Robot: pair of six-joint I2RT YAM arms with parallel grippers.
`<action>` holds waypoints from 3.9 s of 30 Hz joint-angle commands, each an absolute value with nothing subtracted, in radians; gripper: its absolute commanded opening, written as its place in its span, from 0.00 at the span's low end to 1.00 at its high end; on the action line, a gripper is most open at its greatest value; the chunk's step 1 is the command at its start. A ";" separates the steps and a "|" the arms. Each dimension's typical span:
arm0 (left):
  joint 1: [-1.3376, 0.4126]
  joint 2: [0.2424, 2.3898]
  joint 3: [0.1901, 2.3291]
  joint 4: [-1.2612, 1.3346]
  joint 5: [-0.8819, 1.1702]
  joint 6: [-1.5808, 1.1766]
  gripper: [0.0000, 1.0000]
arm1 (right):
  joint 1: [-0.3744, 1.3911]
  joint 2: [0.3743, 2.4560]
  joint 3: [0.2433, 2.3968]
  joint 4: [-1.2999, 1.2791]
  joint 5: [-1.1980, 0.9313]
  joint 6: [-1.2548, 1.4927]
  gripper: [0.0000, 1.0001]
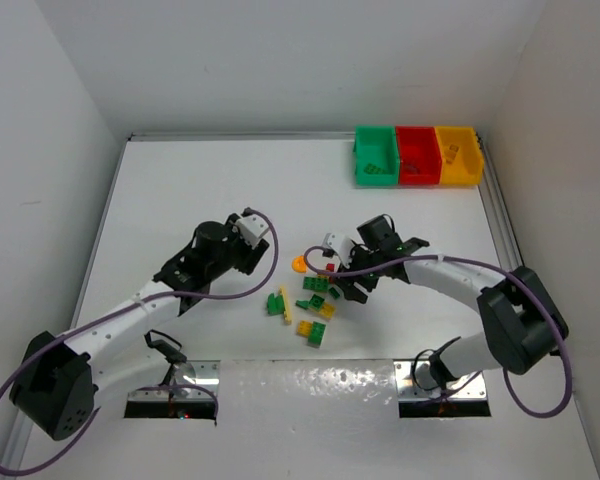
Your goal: Sort the legos into containers by color
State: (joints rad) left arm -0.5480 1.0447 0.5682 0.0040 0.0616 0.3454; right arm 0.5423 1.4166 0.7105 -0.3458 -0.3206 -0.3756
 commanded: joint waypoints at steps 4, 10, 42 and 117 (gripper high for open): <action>-0.541 0.971 0.525 0.100 -0.117 0.264 0.54 | 0.549 1.495 0.698 -0.184 -0.223 -0.423 0.70; -0.542 0.959 0.519 0.071 -0.086 0.270 0.54 | 0.551 1.537 0.703 -0.140 -0.190 -0.417 0.60; -0.543 0.977 0.466 0.170 -0.101 0.272 0.54 | 0.488 1.362 0.793 0.042 -0.088 -0.047 0.00; -0.629 0.876 0.427 -0.057 0.327 0.660 0.59 | 0.713 1.354 0.646 -0.113 0.077 0.287 0.43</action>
